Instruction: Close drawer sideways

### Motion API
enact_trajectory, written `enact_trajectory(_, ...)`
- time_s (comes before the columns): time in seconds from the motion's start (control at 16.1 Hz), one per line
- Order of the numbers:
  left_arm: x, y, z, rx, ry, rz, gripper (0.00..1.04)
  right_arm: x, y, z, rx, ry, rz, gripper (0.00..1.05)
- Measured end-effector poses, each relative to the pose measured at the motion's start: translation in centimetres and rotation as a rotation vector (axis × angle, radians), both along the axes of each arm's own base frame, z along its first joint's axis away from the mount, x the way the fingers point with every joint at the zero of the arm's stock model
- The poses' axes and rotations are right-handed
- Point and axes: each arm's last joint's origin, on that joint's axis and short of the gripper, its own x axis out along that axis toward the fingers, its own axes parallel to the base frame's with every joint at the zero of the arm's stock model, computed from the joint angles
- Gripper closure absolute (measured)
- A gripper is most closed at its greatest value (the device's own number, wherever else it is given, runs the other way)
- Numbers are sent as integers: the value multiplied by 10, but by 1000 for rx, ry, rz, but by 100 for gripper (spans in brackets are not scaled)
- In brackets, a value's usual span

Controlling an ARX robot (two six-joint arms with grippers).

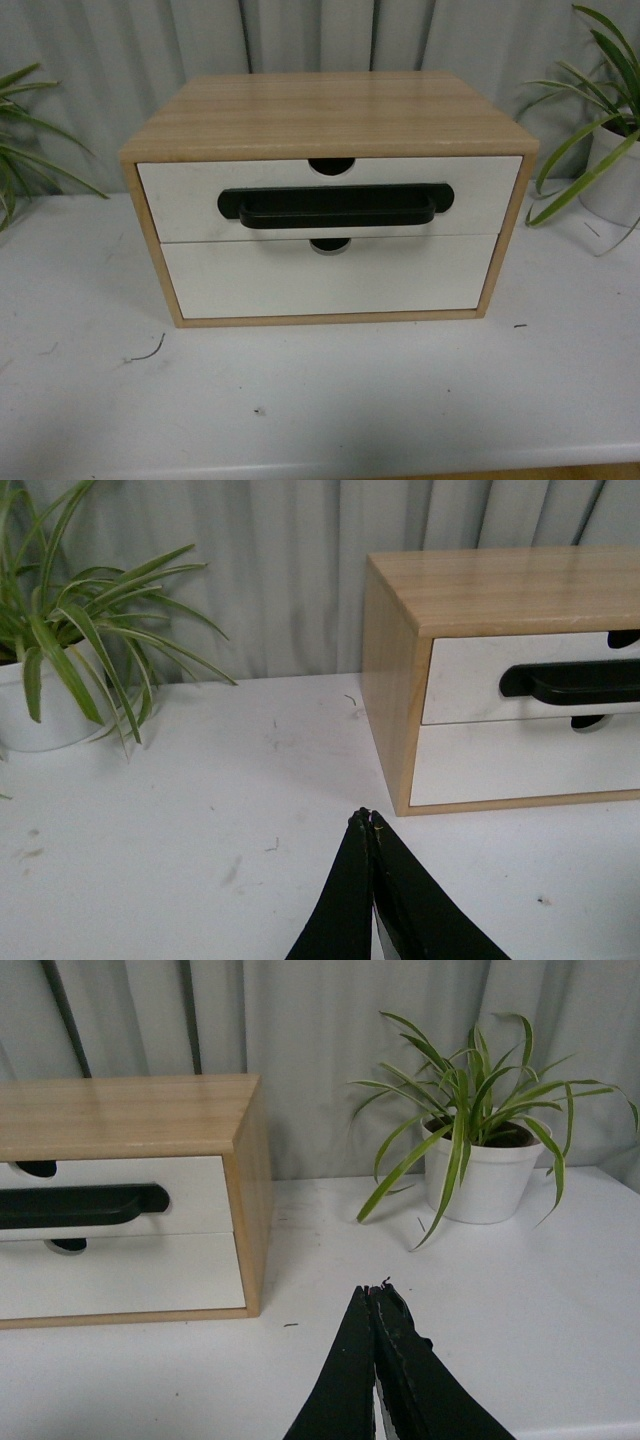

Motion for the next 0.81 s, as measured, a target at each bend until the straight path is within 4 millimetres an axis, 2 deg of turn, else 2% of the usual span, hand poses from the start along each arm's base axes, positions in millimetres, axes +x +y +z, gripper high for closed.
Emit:
enact_trajectory(0.06,-3,0,5,0,-66,3,103,0,0,0,-1,2,0,103)
enact_trajectory(0.5,-3,0,4,-1,-48,2,101,0,0,0,0,1,0,103)
enact_trajectory(0.56,-3,0,4,-1,-47,2,88,0,0,0,-1,1,0,98)
enact_trajectory(0.81,-3,0,4,-1,-48,2,36,0,0,0,-1,1,0,45)
